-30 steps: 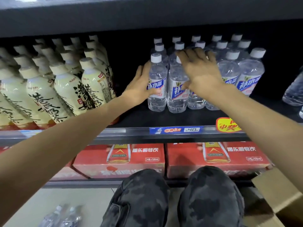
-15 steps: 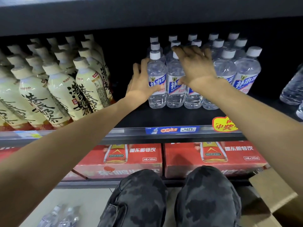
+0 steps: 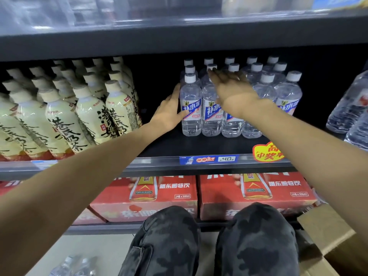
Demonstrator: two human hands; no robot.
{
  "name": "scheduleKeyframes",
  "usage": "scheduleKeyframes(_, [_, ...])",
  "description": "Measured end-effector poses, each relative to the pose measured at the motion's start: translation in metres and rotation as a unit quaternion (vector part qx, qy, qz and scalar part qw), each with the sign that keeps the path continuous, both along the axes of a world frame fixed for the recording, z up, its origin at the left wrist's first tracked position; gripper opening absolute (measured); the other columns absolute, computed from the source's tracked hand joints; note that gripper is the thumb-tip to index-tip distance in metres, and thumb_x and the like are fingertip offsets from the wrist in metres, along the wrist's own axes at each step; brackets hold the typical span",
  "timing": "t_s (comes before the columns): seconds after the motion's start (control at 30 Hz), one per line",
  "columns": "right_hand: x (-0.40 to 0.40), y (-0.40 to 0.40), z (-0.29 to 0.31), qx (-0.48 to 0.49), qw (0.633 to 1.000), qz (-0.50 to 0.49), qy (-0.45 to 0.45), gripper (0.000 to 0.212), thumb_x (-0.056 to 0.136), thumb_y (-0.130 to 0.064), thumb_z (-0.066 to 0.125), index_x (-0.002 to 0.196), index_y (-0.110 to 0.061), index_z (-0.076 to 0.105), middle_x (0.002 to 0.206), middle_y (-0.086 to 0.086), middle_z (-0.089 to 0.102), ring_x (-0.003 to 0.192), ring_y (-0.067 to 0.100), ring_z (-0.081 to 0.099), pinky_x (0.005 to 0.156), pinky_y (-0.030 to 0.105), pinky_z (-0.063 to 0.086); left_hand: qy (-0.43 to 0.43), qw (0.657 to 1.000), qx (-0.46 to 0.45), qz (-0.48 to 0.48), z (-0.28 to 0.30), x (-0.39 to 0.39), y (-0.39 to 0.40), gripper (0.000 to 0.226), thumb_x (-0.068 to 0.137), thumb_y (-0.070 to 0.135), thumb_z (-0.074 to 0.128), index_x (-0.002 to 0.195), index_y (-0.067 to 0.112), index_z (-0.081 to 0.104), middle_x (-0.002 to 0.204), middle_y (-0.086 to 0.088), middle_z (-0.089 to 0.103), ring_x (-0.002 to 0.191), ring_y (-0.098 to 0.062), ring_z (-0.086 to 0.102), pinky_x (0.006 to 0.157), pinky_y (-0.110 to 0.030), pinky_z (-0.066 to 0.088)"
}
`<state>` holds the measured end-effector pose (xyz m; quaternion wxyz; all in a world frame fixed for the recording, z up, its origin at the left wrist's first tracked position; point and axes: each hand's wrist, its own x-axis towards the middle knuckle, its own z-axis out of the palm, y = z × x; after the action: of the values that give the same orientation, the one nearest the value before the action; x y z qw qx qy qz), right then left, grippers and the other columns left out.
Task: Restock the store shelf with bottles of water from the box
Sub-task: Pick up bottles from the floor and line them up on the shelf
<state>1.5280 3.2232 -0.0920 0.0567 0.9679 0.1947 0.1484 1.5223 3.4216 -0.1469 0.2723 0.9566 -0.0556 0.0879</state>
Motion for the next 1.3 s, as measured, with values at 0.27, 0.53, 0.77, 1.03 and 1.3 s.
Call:
scheduleKeyframes(0.27, [-0.054,0.030,-0.003,-0.032,0.997,0.058,-0.049,0.053,0.092,-0.021,0.057,0.139,-0.010,0.038,0.139,0.012,0.047,0.127,0.032,0.045,0.103,0.044,0.035,-0.025,0.982,0.176,-0.058,0.013,-0.054,0.026,0.061,0.090,0.027,0.064,0.144,0.020,0.038,0.142,-0.009,0.043,0.128,-0.027,0.047,0.104,-0.041,0.042])
scheduleKeyframes(0.53, [-0.121,0.097,-0.023,-0.077,0.981,0.177,-0.003,0.043,0.097,-0.040,0.050,0.131,-0.014,0.045,0.121,0.008,0.057,0.113,0.030,0.053,0.082,0.042,0.045,-0.017,0.942,0.308,-0.134,0.006,-0.162,0.083,0.041,0.094,0.035,0.055,0.132,0.020,0.049,0.126,-0.004,0.053,0.112,-0.024,0.055,0.088,-0.042,0.051])
scheduleKeyframes(0.77, [-0.173,0.201,-0.067,-0.104,0.940,0.321,0.042,0.036,0.097,-0.041,0.049,0.125,-0.017,0.050,0.116,0.005,0.061,0.107,0.029,0.059,0.064,0.036,0.041,0.089,0.940,0.327,-0.036,-0.045,-0.249,0.182,0.038,0.093,0.037,0.054,0.127,0.020,0.053,0.117,-0.003,0.059,0.099,-0.021,0.063,0.074,-0.032,0.053])
scheduleKeyframes(1.03, [-0.227,0.326,-0.135,-0.127,0.886,0.432,0.112,0.030,0.097,-0.029,0.049,0.126,-0.021,0.050,0.115,0.002,0.062,0.108,0.028,0.061,0.071,0.036,0.047,0.182,0.946,0.262,0.058,-0.133,-0.332,0.290,0.045,0.092,0.038,0.059,0.133,0.022,0.051,0.127,-0.003,0.059,0.109,-0.023,0.060,0.085,-0.035,0.052])
scheduleKeyframes(1.3, [-0.248,0.409,-0.224,-0.190,0.847,0.458,0.189,0.028,0.097,-0.025,0.050,0.124,-0.016,0.050,0.116,0.006,0.064,0.107,0.028,0.062,0.089,0.041,0.049,0.254,0.941,0.185,0.127,-0.225,-0.383,0.362,0.041,0.091,0.039,0.060,0.128,0.023,0.052,0.125,-0.001,0.059,0.110,-0.022,0.059,0.080,-0.034,0.050])
